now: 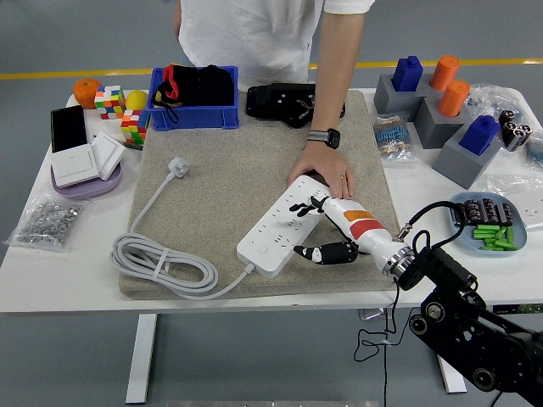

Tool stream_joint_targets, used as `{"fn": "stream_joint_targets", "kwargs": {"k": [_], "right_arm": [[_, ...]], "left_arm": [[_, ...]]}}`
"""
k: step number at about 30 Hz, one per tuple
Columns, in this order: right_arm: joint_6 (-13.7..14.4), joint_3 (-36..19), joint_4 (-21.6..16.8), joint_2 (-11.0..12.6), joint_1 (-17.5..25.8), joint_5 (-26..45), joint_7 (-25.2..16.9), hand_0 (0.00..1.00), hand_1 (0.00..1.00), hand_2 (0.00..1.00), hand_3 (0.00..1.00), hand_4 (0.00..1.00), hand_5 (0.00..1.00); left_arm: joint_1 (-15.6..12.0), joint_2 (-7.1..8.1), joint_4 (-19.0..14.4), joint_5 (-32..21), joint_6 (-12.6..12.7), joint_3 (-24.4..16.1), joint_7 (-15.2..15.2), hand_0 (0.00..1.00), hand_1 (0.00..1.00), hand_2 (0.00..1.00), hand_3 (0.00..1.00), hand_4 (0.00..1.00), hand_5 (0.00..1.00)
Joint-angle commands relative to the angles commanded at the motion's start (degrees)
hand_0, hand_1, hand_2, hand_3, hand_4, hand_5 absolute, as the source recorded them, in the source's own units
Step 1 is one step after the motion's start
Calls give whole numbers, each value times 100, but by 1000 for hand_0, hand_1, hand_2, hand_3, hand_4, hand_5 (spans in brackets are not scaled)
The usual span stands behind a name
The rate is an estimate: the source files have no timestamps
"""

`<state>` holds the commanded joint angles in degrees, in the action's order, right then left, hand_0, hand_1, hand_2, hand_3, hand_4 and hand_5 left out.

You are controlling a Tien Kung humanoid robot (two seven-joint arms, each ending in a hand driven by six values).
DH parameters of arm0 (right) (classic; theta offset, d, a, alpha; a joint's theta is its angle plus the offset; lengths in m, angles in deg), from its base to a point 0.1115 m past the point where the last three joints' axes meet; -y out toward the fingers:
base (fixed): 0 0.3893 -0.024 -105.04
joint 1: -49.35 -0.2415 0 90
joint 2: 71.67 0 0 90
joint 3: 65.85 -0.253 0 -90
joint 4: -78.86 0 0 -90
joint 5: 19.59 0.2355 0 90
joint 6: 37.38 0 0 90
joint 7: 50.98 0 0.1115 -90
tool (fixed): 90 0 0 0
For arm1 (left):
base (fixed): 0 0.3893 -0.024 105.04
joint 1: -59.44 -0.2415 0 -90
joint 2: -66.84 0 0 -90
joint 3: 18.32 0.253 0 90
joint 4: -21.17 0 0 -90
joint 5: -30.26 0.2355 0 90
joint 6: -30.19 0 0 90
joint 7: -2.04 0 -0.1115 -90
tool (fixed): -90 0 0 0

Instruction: Press the white button,pick up the black plug,place it near the board,insert it into the board

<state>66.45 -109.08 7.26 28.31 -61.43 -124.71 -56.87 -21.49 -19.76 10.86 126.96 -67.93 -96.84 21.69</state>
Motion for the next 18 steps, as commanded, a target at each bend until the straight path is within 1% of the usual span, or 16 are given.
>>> {"fn": "stream_joint_targets", "kwargs": {"k": [5, 6, 8, 11, 12, 17, 18], "right_arm": [[7, -92, -111, 9, 43, -12, -20, 784, 793, 782, 809, 924, 267], [9, -118, -122, 9, 50, -23, -18, 795, 799, 783, 812, 941, 289], [11, -171, -130, 12, 65, -36, -12, 795, 799, 783, 812, 941, 289], [19, -309, -111, 37, 118, -82, -4, 795, 799, 783, 812, 941, 289], [25, -378, -94, 50, 149, -116, -4, 805, 801, 786, 815, 951, 308], [21, -770, 15, 97, 347, -261, 12, 805, 801, 786, 815, 951, 308], [20, -838, 31, 103, 382, -281, 16, 748, 779, 782, 815, 953, 305]], "left_arm": [[0, -2, 0, 2, 0, -4, 0, 695, 667, 646, 648, 553, 173], [0, 0, 0, -2, -2, 5, 1, 697, 668, 646, 647, 552, 173], [1, 2, 0, 11, -3, -2, 1, 697, 668, 646, 647, 552, 173], [7, 9, 0, 21, -5, 1, -1, 697, 668, 646, 647, 552, 173], [10, 12, 0, 20, -6, 4, -1, 695, 668, 646, 647, 552, 172], [11, 19, 0, 37, -6, -4, 0, 695, 668, 646, 647, 552, 172], [10, 20, 0, 41, -6, -6, 1, 695, 667, 645, 647, 552, 174]]}}
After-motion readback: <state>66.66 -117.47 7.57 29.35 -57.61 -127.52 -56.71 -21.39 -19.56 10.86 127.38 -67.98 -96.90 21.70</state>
